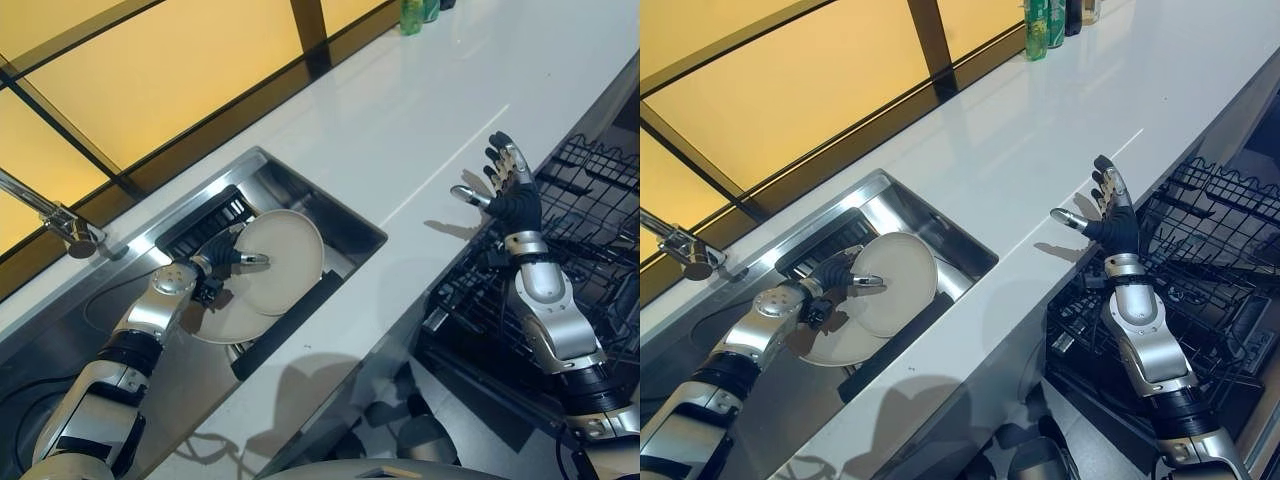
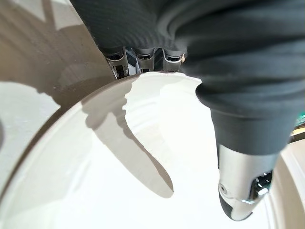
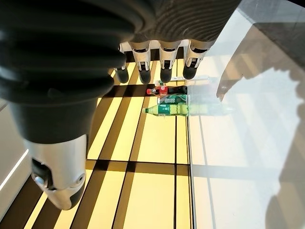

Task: Pick up plates and place into dishwasher.

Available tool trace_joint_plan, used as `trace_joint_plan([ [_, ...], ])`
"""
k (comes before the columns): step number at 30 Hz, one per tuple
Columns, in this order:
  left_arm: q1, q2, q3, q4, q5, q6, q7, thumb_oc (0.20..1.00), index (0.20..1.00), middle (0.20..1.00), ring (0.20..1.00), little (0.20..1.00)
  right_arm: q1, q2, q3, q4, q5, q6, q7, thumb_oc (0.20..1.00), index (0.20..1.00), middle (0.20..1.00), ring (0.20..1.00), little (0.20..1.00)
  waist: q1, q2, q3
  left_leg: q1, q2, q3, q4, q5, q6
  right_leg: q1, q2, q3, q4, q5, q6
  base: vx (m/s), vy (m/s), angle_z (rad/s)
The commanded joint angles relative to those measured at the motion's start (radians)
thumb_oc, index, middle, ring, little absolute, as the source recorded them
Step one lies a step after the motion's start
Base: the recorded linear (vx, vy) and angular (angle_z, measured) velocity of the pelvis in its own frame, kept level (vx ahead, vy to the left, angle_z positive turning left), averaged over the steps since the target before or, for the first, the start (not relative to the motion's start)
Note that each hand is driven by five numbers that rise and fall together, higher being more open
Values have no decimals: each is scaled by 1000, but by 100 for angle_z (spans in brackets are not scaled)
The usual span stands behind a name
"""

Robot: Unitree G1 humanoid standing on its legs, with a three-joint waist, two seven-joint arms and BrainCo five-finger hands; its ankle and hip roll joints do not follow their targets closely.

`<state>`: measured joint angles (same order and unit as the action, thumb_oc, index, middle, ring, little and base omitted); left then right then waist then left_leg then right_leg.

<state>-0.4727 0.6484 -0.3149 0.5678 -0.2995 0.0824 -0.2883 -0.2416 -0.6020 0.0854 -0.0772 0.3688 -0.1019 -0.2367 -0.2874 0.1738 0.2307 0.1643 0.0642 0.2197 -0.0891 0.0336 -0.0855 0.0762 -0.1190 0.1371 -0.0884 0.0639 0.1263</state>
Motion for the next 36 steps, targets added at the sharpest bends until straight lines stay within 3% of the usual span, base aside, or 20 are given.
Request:
trace_joint_plan([
  [1,-74,37,-19,79,-44,-1,-38,1000,1000,1000,1000,1000,2,-43,-32,-63,16,-26,12,1000,1000,1000,1000,1000,9,-33,-77,-18,-58,-32,109,-144,61,-120,-63,5,170,-67,48,21,18,-4],
  [6,-64,38,-9,59,-68,-24,-58,1000,1000,1000,1000,1000,12,-43,-36,-74,20,-22,19,1000,1000,1000,1000,1000,13,-31,-79,-15,-60,-33,106,-144,62,-109,-62,2,165,-70,47,4,2,-1],
  [7,-63,39,-8,54,-71,-29,-59,896,896,896,896,896,15,-41,-38,-74,19,-23,20,1000,1000,1000,1000,1000,14,-30,-80,-14,-60,-33,106,-144,62,-108,-62,1,164,-70,47,0,0,0],
  [8,-62,43,-4,43,-75,-42,-60,416,416,416,416,416,16,-38,-39,-70,16,-26,23,1000,1000,1000,1000,1000,17,-29,-82,-13,-61,-35,105,-144,62,-105,-63,-1,163,-71,47,0,0,0],
  [9,-62,46,-4,29,-83,-55,-65,200,200,200,200,200,16,-38,-41,-69,18,-27,24,1000,1000,1000,1000,1000,18,-28,-83,-12,-61,-36,105,-144,62,-104,-63,-3,162,-71,47,0,0,0],
  [20,-37,68,34,-156,-101,-88,-39,200,200,200,200,200,31,-3,-39,-68,-4,-36,3,1000,1000,1000,1000,1000,52,-34,-98,-15,-60,-58,100,-144,60,-83,-65,-28,148,-74,42,0,0,0],
  [36,24,75,101,-215,-74,-122,34,200,200,200,200,200,54,18,-43,-73,-2,-52,-10,1000,1000,1000,1000,1000,82,-57,-113,-18,-47,-82,85,-135,55,-69,-59,-47,129,-73,36,-6,-7,1],
])
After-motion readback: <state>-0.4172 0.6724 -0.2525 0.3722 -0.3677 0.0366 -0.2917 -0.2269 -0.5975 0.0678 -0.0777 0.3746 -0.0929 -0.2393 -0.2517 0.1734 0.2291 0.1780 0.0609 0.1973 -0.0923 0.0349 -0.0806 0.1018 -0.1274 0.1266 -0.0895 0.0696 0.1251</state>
